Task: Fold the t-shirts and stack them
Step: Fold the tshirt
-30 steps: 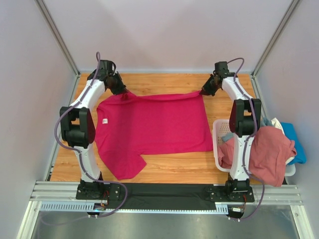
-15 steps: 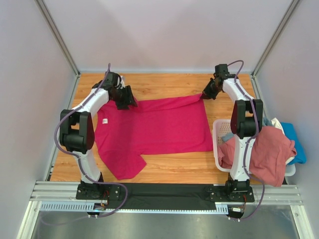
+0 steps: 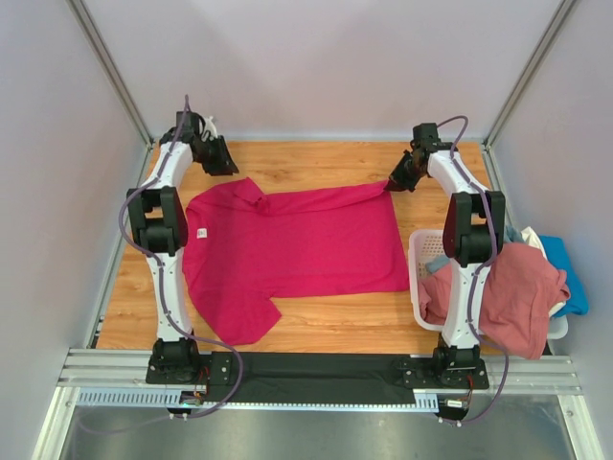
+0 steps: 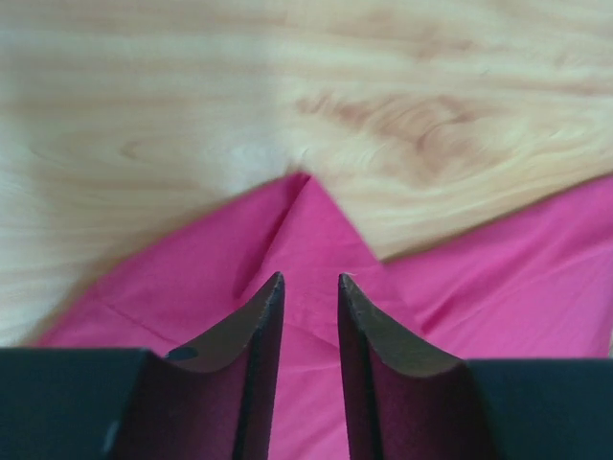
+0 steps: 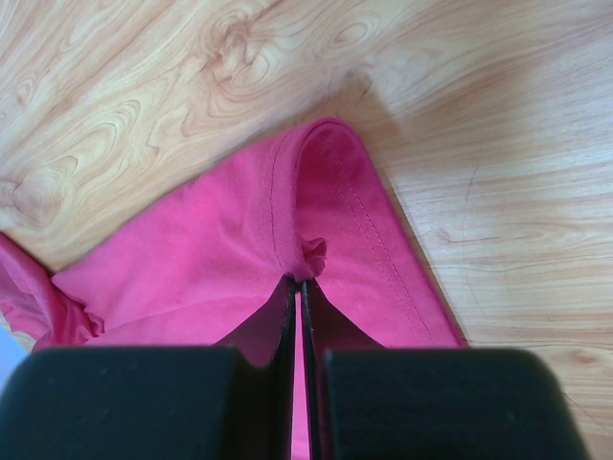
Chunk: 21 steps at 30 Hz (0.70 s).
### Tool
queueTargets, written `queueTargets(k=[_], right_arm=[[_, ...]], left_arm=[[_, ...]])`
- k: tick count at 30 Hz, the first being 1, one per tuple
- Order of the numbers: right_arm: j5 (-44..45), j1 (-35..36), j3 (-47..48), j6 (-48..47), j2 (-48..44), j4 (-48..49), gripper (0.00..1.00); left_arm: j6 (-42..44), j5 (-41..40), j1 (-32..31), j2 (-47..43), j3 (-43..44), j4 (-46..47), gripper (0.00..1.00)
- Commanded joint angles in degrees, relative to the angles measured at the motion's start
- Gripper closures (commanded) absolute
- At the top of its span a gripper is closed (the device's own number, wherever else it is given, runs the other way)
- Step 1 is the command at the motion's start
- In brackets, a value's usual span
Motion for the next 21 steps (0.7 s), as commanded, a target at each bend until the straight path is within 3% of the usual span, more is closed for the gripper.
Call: queueTargets(k=[1,5,21], right_arm=[[-0.4,-0.3,2.3,0.1,1.0,0.4,1.00],[-0.7,-0.4,2.3,0.6,1.4,0.6,1.00],[-1.2,-0.3,1.8,-0.1,1.8,0.9,1.00]], left_arm=[[1.0,1.8,-1.2,0.6,-1.8,-1.9,0.63],[0.2,3.3,-1.3,1.2,-3.8,0.0,0.60],[2.4,-8.3,-2.2,-4.6,-11.9,5.0,0.45]])
